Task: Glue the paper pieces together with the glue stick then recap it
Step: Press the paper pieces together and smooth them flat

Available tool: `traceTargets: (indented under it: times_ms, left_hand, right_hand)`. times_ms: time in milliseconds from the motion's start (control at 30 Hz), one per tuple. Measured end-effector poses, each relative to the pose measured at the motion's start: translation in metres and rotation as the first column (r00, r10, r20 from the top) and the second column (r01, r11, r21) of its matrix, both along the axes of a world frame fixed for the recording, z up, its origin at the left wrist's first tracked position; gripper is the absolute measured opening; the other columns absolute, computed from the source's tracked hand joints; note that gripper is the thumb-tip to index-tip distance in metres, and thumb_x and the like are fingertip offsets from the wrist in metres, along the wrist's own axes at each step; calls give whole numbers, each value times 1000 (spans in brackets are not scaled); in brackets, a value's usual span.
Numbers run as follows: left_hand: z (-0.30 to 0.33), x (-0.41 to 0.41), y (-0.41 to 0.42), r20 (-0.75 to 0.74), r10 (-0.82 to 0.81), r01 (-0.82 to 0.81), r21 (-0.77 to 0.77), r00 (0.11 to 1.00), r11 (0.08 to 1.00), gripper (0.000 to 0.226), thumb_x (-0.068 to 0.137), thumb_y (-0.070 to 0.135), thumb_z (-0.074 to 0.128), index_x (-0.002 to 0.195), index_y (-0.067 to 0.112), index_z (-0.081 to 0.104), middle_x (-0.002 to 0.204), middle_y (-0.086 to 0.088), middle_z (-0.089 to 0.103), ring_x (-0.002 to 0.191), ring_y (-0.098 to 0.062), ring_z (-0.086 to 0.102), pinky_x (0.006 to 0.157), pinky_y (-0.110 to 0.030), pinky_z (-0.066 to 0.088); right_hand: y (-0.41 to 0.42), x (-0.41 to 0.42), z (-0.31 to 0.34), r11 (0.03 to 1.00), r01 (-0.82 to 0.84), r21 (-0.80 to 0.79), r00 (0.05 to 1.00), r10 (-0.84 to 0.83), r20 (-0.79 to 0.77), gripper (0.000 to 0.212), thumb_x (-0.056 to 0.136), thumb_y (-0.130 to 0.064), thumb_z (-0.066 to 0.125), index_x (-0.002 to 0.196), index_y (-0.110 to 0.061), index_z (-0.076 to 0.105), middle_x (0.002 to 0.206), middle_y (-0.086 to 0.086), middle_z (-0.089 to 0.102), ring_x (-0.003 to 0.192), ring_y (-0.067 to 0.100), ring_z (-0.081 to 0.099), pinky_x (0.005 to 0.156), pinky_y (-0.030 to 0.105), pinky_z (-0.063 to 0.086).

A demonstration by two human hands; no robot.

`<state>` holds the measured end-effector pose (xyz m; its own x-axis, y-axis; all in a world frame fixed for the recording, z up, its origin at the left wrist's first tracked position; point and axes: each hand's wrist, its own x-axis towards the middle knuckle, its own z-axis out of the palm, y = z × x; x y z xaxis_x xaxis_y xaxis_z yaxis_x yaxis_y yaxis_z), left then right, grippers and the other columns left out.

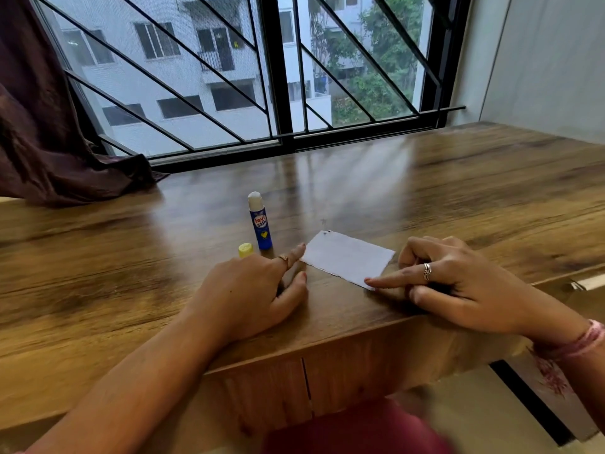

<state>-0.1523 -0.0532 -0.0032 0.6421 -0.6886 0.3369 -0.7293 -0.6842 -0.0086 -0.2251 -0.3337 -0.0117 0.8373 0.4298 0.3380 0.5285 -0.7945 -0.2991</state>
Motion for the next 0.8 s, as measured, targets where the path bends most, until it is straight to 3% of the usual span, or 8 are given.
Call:
traceTargets:
  times_ms: [67, 133, 200, 267, 333, 500, 800]
  left_hand:
    - [4, -3, 0, -19, -81, 80, -11, 997, 997, 65, 87, 60, 12, 146, 37, 21, 49, 8, 44, 45, -2, 45, 48, -19, 42]
    - [11, -8, -4, -60, -228, 230, 37, 972, 972, 56, 90, 53, 24, 143, 35, 30, 45, 10, 38, 40, -1, 41, 45, -10, 30]
    - [14, -13, -5, -102, -357, 365, 79, 929, 928, 49, 91, 44, 36, 138, 31, 41, 44, 11, 37, 40, -2, 41, 43, -10, 27]
    - [15, -16, -6, -136, -430, 440, 55, 893, 896, 47, 89, 39, 45, 135, 28, 47, 45, 10, 40, 42, -4, 45, 42, -17, 37]
    - [16, -18, -8, -162, -452, 463, 37, 877, 886, 48, 88, 38, 49, 134, 26, 49, 46, 10, 40, 42, -5, 45, 43, -22, 41]
    - [16, -14, -13, -180, -418, 429, 27, 891, 903, 55, 89, 57, 40, 139, 32, 40, 48, 4, 43, 46, -9, 45, 47, -18, 33]
    - [13, -12, -13, -175, -393, 407, 53, 903, 912, 58, 89, 66, 28, 138, 37, 40, 47, 1, 43, 45, -10, 45, 47, -19, 31]
  right_hand:
    - [0, 2, -2, 996, 27, 90, 1000, -26, -3, 42, 88, -41, 36, 126, -53, 52, 86, -22, 50, 81, 3, 53, 76, 31, 38]
    - [0, 4, -3, 973, 79, 217, 997, -80, -6, 43, 87, -40, 34, 124, -44, 56, 81, -20, 51, 74, 1, 54, 71, 23, 34]
    - [0, 4, -4, 972, 114, 206, 993, -116, -3, 44, 86, -42, 32, 122, -40, 58, 75, -18, 50, 73, -2, 53, 72, 25, 32]
    - [2, 2, -3, 985, 112, 134, 994, -111, -19, 45, 87, -44, 30, 123, -45, 56, 77, -18, 52, 78, -2, 52, 76, 32, 34]
    - [4, 0, 0, 993, 95, 73, 995, -91, -45, 44, 87, -47, 29, 123, -52, 53, 83, -18, 53, 82, -1, 52, 80, 37, 38]
    - [6, -2, 4, 993, 71, -94, 994, -79, -80, 44, 87, -54, 22, 125, -58, 45, 87, -23, 45, 88, 0, 49, 91, 42, 34]
    - [25, -10, 2, 996, 66, -63, 996, -69, -61, 55, 87, -53, 13, 130, -51, 46, 90, -17, 46, 94, 2, 46, 94, 38, 27]
